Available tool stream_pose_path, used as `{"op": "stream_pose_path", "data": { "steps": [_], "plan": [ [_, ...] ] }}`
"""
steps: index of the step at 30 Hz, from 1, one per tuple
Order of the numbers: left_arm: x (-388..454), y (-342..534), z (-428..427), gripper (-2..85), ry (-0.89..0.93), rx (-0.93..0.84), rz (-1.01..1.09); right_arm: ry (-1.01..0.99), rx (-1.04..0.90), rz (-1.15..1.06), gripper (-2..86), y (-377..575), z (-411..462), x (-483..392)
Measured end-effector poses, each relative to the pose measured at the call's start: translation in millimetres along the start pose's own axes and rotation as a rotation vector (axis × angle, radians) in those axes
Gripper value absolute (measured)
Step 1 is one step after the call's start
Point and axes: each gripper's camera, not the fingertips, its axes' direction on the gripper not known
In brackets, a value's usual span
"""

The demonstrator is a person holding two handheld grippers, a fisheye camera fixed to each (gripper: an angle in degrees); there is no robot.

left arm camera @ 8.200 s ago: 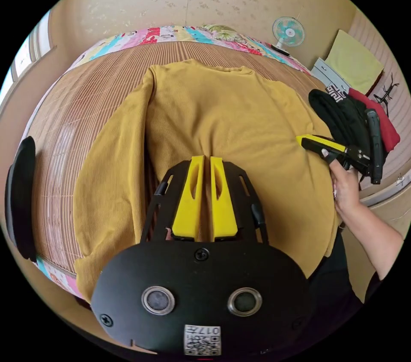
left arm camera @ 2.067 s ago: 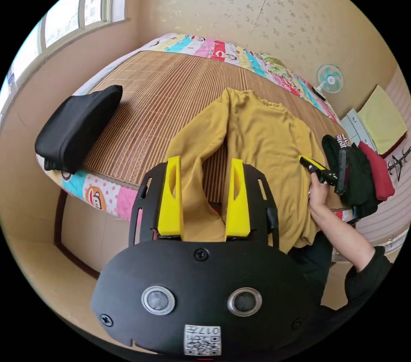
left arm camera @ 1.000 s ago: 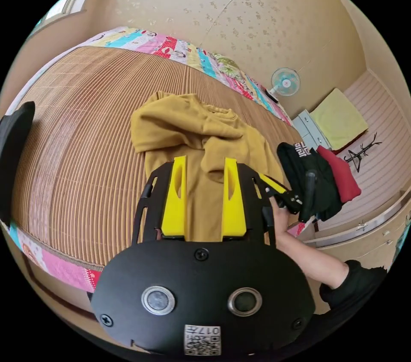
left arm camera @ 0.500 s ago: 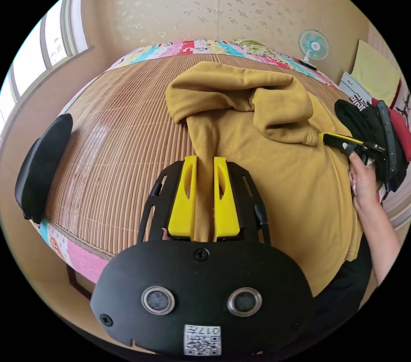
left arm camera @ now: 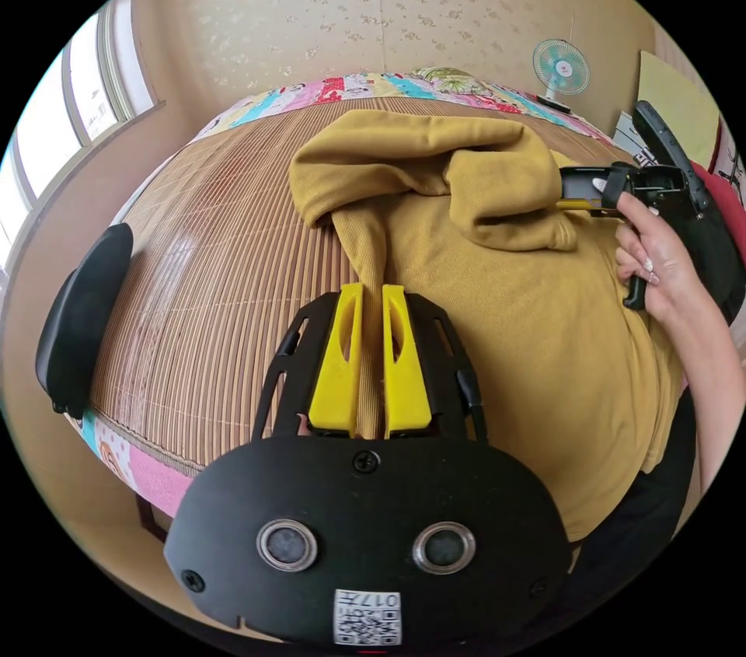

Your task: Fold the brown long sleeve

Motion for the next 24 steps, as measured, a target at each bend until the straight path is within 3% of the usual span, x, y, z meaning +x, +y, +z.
{"op": "stream_pose_path", "data": {
  "steps": [5,8,15,20,24],
  "plan": [
    [-9,4,2,5.0,-0.003,0.003,0.002,0.156,0.134,-0.117,2.9,-33,-48,-42],
    [-17,5,2,5.0,0.009,0.004,-0.004,0.281,0.23,-0.072,2.8,-61,-99,-45],
    [-35,9,0,5.0,0.016,0.007,-0.007,0.606,0.008,0.196,6.3,-98,-72,77],
    [-46,11,-1,5.0,0.015,0.01,-0.006,0.38,0.154,0.016,7.2,-92,-59,32],
    [-57,12,-4,5.0,0.02,0.011,-0.009,-0.004,0.003,-0.144,7.1,-144,9,-42]
  ]
}}
